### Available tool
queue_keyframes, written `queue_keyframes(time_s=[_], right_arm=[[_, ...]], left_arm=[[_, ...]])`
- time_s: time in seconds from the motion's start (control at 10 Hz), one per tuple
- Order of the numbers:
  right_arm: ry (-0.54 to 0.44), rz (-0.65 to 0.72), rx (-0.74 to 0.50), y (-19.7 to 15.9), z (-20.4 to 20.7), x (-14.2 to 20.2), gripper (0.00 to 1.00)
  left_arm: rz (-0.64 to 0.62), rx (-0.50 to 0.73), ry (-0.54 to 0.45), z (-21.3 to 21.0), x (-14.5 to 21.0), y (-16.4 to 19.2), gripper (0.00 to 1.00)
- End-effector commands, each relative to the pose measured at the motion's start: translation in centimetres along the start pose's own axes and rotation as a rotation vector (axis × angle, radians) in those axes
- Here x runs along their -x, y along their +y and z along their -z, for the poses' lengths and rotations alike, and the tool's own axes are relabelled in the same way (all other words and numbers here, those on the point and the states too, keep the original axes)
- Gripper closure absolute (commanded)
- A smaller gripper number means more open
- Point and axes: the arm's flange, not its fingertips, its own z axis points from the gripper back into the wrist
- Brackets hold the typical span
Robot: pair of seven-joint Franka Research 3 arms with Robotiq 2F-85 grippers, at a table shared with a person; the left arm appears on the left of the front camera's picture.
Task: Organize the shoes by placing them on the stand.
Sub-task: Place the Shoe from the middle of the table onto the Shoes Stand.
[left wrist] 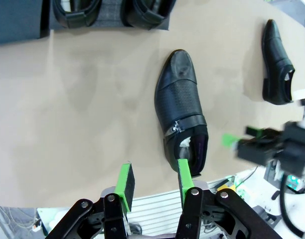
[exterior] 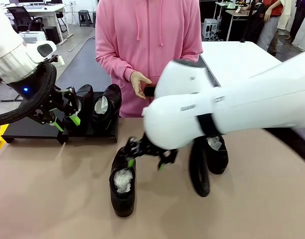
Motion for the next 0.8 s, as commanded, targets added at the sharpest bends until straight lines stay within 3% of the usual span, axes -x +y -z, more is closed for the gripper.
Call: queue_keyframes(time_s=[0.0, 0.2, 0.3, 0.4, 0.7], right_arm=[[-0.147, 0.195, 0.078, -6.8, -4.9, 0.0, 0.00], [-0.206, 0.358, 0.070, -11.9, -7.3, -0.8, 0.00], [-0.252, 0.517, 0.081, -14.0, -8.1, -0.7, 0.00], [-0.177, 0.260, 0.039, -11.3, -7.4, -1.6, 0.00], [-0.177, 0.260, 0.039, -11.3, -7.4, -1.6, 0.00]], left_arm=[[0.014, 0.040, 0.027, 0.2, 2.3, -2.4, 0.52], [-0.038, 0.019, 0.042, 2.2, 3.4, -5.8, 0.52], [-0.038, -0.008, 0.084, 3.4, 4.2, -7.9, 0.52], [-0.036, -0.010, 0.097, 5.3, 4.5, -10.2, 0.52], [-0.015, -0.084, 0.134, 11.7, 5.8, -15.3, 0.52]])
